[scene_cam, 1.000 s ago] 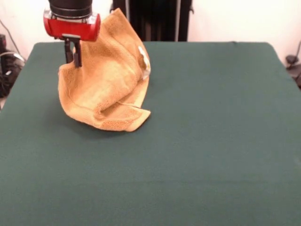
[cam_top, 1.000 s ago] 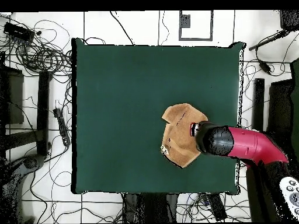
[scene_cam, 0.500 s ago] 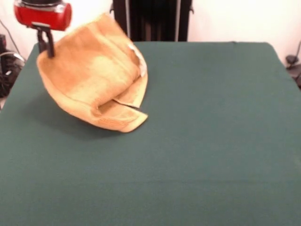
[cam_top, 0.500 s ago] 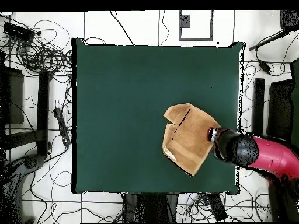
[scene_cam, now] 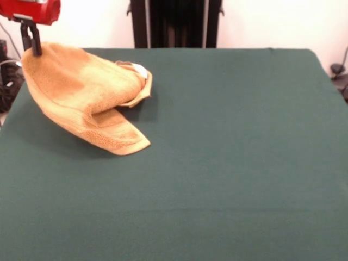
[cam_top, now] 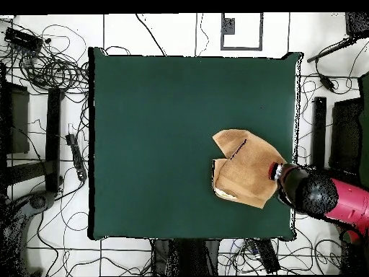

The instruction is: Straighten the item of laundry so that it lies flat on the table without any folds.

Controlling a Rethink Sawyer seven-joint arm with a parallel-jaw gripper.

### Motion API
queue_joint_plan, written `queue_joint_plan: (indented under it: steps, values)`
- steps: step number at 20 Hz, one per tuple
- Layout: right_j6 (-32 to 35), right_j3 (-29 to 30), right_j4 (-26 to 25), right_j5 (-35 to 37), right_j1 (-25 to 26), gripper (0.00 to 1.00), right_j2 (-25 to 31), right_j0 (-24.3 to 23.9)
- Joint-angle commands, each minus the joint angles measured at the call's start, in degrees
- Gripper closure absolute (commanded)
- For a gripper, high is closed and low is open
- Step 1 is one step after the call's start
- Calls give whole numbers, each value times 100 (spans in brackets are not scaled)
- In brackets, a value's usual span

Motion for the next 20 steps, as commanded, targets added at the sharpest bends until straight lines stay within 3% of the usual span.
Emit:
queue_joint_plan:
  steps: [1,20]
  values:
    - [-200,400,134,-180,-18,100,747,215]
    - [-328,185,83,255,-107,100,783,287]
